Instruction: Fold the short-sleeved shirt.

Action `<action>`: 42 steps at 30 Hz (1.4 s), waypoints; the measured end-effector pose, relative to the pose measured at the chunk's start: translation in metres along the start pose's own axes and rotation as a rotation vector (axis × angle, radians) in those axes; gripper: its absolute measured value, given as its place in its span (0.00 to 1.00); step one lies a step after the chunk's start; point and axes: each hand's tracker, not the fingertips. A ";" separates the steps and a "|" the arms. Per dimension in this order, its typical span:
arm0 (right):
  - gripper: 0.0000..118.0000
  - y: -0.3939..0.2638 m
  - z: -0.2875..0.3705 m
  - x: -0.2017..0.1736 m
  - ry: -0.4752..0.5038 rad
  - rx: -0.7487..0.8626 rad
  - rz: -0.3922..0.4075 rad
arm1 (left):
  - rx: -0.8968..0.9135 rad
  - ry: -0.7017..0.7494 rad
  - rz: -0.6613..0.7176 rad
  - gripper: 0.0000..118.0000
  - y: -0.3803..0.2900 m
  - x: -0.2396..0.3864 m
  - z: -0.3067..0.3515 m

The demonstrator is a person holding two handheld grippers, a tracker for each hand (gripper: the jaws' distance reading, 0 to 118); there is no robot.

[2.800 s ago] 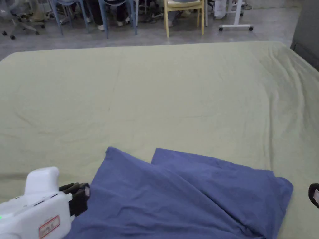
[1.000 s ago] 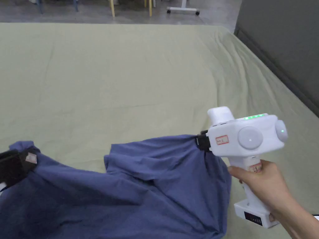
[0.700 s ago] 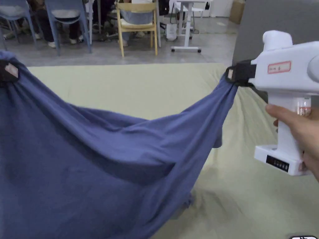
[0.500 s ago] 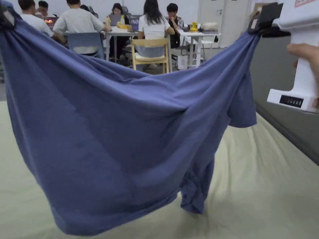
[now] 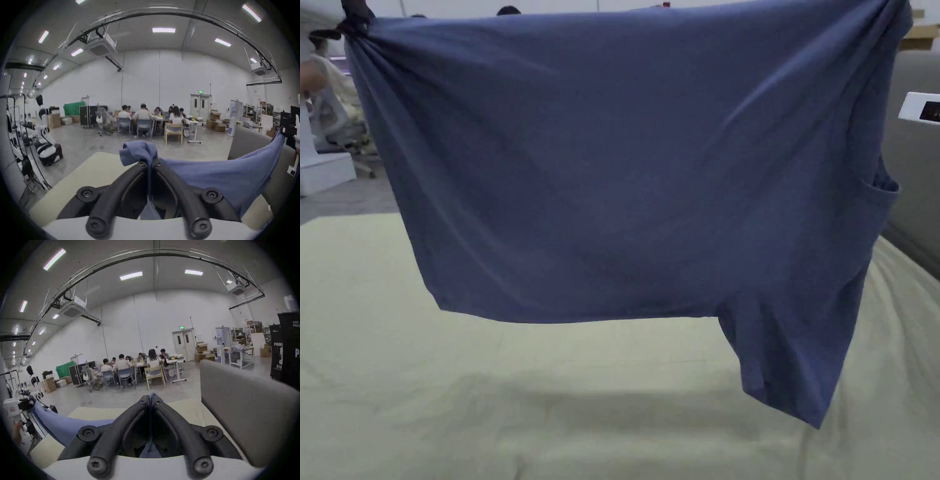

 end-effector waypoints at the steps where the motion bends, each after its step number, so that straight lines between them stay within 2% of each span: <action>1: 0.02 -0.020 -0.008 0.005 0.005 -0.021 -0.009 | -0.039 -0.021 0.020 0.00 -0.023 -0.001 -0.011; 4: 0.02 -0.095 -0.030 0.024 0.031 -0.098 -0.056 | -0.131 -0.041 0.048 0.00 -0.106 0.003 -0.037; 6: 0.02 -0.153 -0.040 0.039 0.012 -0.175 -0.077 | -0.228 -0.051 0.076 0.00 -0.166 0.002 -0.053; 10: 0.02 -0.279 -0.053 0.064 -0.021 -0.386 -0.071 | -0.436 -0.079 0.187 0.00 -0.284 0.000 -0.069; 14: 0.02 -0.367 -0.045 0.072 -0.053 -0.559 -0.047 | -0.569 -0.096 0.173 0.00 -0.346 0.009 -0.064; 20: 0.02 -0.396 -0.005 0.075 -0.023 -0.584 -0.059 | -0.589 -0.135 0.098 0.00 -0.361 0.015 -0.027; 24: 0.02 -0.393 0.053 0.080 0.008 -0.581 -0.062 | -0.632 -0.194 0.039 0.00 -0.367 0.005 0.017; 26: 0.02 -0.390 0.090 0.082 0.044 -0.560 -0.101 | -0.627 -0.234 0.029 0.00 -0.368 0.000 0.048; 28: 0.02 -0.390 0.128 0.083 0.050 -0.541 -0.106 | -0.611 -0.232 0.016 0.00 -0.369 -0.004 0.083; 32: 0.02 -0.397 0.209 0.091 0.038 -0.544 -0.075 | -0.620 -0.247 0.037 0.00 -0.376 -0.023 0.152; 38: 0.02 -0.425 0.309 0.120 -0.028 -0.601 -0.125 | -0.688 -0.213 -0.010 0.00 -0.410 -0.030 0.248; 42: 0.02 -0.457 0.338 0.134 -0.074 -0.698 -0.144 | -0.792 -0.194 -0.077 0.00 -0.451 -0.020 0.271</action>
